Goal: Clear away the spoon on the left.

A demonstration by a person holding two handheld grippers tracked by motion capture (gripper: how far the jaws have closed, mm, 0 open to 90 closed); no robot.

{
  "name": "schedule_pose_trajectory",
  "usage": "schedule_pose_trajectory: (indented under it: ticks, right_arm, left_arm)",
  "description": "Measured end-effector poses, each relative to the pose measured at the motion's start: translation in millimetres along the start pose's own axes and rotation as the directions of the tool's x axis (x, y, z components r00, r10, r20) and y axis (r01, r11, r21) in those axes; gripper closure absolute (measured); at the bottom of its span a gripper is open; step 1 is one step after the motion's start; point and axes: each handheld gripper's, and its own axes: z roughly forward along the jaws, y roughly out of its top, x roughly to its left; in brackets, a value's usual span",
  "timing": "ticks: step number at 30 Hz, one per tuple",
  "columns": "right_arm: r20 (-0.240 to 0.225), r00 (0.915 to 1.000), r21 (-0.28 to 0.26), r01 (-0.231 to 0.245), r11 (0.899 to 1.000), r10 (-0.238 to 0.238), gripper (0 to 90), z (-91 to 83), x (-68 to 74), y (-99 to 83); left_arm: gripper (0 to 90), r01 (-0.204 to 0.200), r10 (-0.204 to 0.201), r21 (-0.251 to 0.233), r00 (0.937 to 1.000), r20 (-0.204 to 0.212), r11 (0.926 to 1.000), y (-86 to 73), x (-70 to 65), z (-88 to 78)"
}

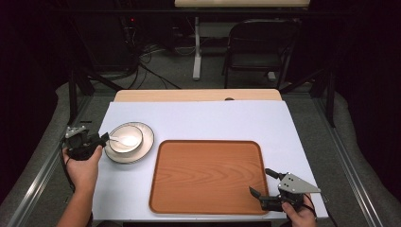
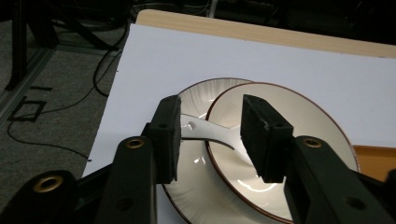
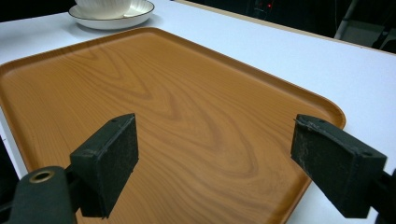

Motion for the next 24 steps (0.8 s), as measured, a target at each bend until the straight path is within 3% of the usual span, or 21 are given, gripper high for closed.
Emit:
schedule_pose_trajectory:
  ticks: [6,7,15,24]
  right_arm:
    - [0.000,1.0000,0.001,-0.001,1.000,0.001,14.4,-0.2,-0.1,0.0]
    - [0.000,1.0000,0.000,0.001,1.000,-0.001,14.4,0.1,-0.1,0.0]
    - [0.000,1.0000,0.000,0.000,1.000,0.000,14.4,-0.1,0.0,-0.1]
    - [0.001,1.0000,0.000,0.003,1.000,-0.003,14.4,-0.2,0.2,0.0]
  left_arm:
    - [45.1,0.055,-0.055,-0.011,0.9982,0.023,0.9984,3.2,-0.1,-1.0]
    - [44.0,0.073,-0.073,-0.016,0.9965,0.042,0.9972,3.6,0.7,-0.3]
    - [40.6,0.061,-0.060,-0.031,0.9976,0.035,0.9977,6.2,0.4,0.8]
    - [39.9,0.079,-0.079,-0.026,0.9968,0.016,0.9965,5.8,9.6,2.4]
